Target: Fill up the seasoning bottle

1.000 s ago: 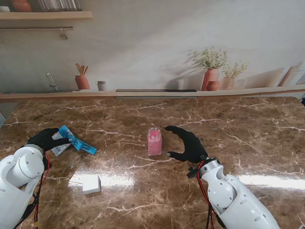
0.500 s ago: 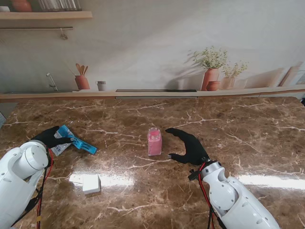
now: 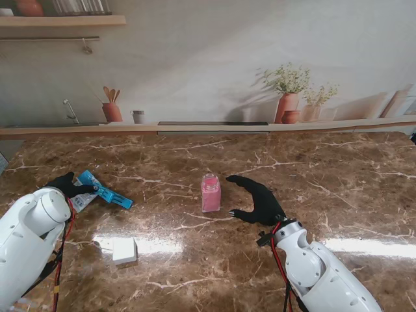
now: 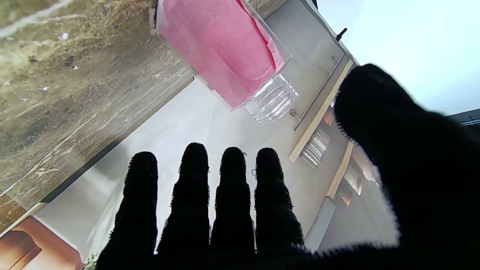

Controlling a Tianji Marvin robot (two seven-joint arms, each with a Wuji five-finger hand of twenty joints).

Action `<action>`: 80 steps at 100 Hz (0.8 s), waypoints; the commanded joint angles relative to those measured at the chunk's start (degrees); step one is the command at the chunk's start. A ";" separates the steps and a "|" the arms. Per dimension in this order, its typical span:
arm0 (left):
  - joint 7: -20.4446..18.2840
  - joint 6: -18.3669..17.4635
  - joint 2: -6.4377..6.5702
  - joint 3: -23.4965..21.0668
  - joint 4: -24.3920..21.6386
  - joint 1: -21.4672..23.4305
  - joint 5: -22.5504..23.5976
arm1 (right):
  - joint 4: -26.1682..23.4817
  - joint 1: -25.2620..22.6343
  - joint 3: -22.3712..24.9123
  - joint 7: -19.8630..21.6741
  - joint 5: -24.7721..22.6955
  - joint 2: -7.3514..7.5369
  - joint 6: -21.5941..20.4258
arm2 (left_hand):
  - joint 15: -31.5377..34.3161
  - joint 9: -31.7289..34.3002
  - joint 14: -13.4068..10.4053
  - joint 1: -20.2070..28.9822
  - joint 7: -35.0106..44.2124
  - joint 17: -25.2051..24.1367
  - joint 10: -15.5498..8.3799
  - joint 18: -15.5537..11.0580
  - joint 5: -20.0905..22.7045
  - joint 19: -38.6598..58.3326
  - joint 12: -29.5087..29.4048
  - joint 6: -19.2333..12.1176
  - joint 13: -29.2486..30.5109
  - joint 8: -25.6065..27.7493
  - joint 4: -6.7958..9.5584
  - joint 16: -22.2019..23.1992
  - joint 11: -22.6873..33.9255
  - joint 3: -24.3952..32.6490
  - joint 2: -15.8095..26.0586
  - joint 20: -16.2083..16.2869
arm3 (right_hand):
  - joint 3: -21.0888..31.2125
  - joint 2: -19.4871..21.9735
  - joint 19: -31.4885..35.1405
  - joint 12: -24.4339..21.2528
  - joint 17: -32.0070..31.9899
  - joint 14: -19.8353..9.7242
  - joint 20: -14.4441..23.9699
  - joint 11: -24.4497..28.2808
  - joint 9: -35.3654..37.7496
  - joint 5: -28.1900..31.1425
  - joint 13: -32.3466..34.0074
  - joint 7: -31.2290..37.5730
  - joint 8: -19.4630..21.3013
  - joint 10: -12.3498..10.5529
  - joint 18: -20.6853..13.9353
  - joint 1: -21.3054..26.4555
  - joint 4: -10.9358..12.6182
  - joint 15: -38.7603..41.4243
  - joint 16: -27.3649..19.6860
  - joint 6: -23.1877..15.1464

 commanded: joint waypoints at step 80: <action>4.24 2.05 -1.08 9.44 12.60 -5.82 -2.33 | 0.64 -0.46 -0.38 1.00 1.08 -0.22 1.26 | 7.32 3.68 -1.68 -1.98 60.63 -0.59 -0.48 0.35 11.95 5.21 11.89 -12.66 1.96 48.59 -5.14 7.95 10.11 42.82 -19.86 6.35 | -0.57 4.00 1.71 -2.53 1.63 -0.94 -1.44 -1.20 1.29 1.84 3.59 0.98 -0.89 -0.59 -0.14 0.92 2.63 -0.35 -0.19 -2.37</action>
